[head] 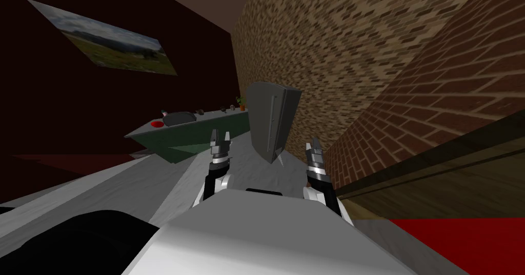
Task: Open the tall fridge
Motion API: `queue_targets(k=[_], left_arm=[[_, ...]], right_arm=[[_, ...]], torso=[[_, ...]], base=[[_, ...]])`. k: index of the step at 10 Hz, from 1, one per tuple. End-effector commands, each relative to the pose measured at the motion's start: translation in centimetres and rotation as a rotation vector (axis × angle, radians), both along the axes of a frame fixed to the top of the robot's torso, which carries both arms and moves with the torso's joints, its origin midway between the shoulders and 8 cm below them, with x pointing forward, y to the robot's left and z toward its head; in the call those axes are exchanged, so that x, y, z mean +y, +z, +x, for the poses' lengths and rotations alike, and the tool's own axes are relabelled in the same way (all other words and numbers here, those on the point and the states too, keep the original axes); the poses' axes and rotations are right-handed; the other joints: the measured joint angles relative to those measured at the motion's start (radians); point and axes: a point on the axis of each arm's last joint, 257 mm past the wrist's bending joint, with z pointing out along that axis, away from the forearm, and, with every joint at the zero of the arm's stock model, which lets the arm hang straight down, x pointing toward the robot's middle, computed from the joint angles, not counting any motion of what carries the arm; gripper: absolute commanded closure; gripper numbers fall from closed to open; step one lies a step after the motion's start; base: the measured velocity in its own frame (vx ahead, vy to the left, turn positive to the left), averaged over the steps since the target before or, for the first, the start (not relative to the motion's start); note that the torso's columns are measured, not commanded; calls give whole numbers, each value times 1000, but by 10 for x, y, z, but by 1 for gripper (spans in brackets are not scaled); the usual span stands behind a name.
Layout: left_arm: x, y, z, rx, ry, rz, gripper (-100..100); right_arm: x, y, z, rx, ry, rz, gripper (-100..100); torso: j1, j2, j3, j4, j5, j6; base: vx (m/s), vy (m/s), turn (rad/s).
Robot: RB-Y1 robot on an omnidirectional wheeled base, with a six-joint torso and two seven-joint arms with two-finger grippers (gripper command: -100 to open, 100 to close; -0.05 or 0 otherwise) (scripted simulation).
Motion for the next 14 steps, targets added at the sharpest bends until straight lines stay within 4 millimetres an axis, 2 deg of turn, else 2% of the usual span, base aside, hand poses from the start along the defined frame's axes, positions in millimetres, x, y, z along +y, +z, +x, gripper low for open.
queue_targets(k=[1, 9, 10, 11, 14], left_arm=[[0, 0, 0, 0, 0, 0, 0], [0, 0, 0, 0, 0, 0, 0], [0, 0, 0, 0, 0, 0, 0], [0, 0, 0, 0, 0, 0, 0], [0, 0, 0, 0, 0, 0, 0]], right_arm=[[0, 0, 0, 0, 0, 0, 0], [0, 0, 0, 0, 0, 0, 0], [4, 3, 1, -4, 11, -62, -100], [7, 6, 2, -12, 14, -112, -100], [16, 23, 5, -70, -7, -295, -100]], torso=[[0, 40, -82, 41, 0, 0], [0, 618, -1234, 617, 0, 0], [0, 691, -1382, 691, 0, 0], [0, 725, -1451, 724, 0, 0], [0, 737, -1476, 737, 0, 0]], base=[[0, 0, 0], [0, 0, 0], [14, 2, -11], [21, 8, -14], [35, 8, -21]])
